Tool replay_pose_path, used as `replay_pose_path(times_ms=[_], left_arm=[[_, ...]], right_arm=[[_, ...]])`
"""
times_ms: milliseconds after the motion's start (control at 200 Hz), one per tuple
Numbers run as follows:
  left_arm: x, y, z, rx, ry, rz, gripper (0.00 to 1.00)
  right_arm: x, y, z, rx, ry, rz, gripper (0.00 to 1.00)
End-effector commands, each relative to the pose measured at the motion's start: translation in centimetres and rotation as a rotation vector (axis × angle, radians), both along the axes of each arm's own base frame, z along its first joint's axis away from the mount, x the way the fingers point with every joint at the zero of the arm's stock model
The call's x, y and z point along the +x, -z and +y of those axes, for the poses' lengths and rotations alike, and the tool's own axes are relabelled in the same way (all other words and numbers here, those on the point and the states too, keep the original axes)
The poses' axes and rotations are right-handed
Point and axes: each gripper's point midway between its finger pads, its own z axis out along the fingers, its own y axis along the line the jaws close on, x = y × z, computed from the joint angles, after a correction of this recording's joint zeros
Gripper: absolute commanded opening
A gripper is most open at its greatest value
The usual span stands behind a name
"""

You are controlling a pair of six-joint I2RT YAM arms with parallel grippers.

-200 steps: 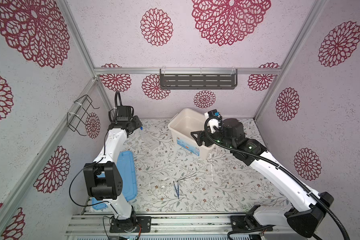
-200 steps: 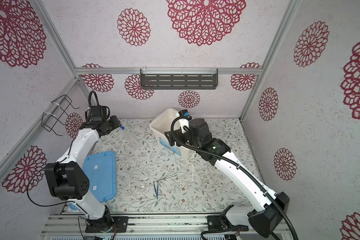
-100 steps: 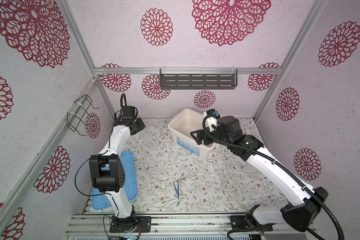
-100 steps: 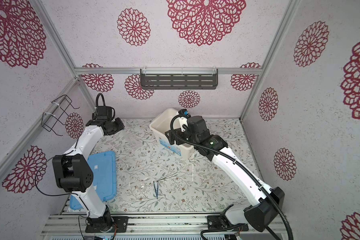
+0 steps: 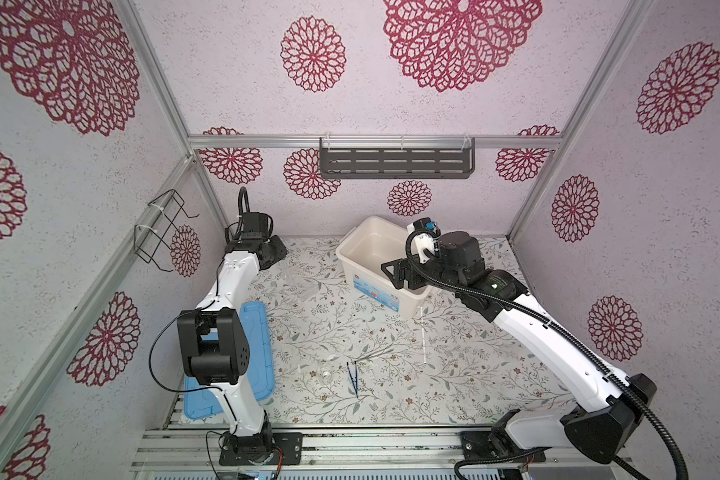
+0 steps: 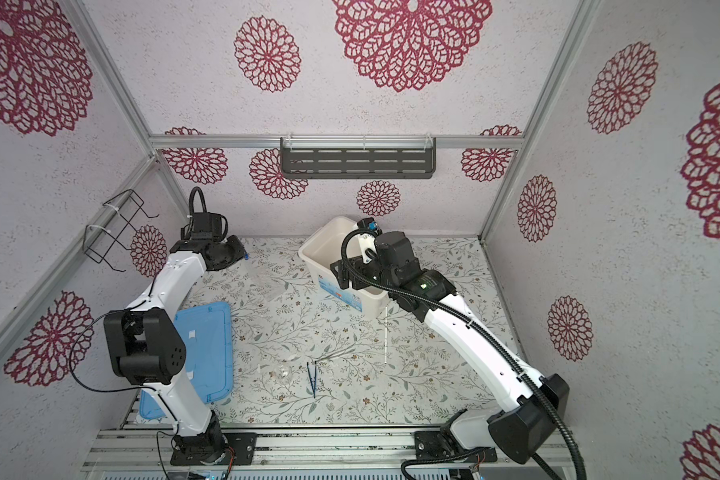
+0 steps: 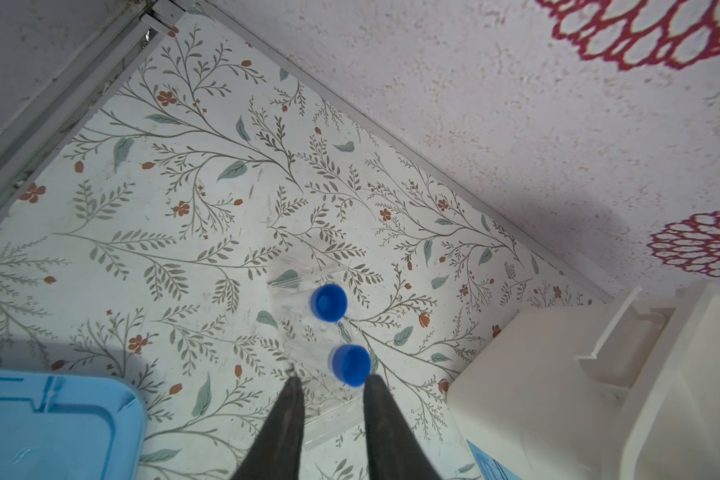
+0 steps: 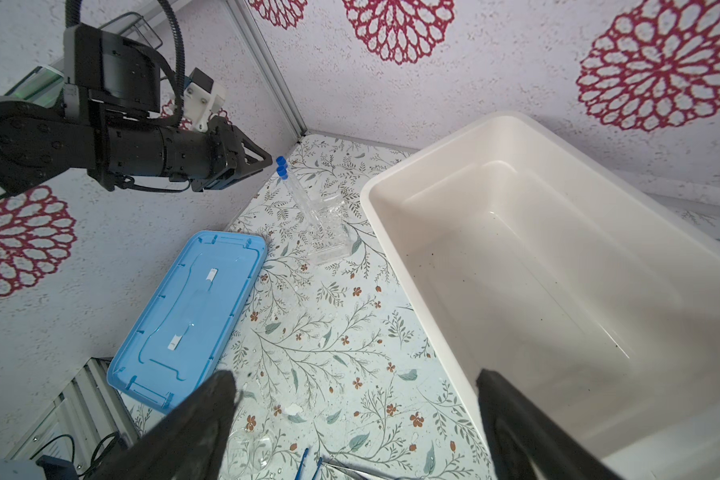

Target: Organize the chemistry lab equipment

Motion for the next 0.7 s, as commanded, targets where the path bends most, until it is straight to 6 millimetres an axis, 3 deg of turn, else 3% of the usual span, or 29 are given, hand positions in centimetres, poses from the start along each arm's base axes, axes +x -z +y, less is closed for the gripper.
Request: replay_pose_path(times_ms=[0,696], left_arm=[[0.2,1.2,0.3,-0.006,-0.009,0.014,0.28],[-0.5,3.6,0.1,-0.018,-0.007,0.073,0.25]], right_arm=[[-0.3,-2.2,-0.6,0.045,0.013,-0.036,0.94],[-0.6,-2.2,-0.9,0.049,0.02,-0.04,0.95]])
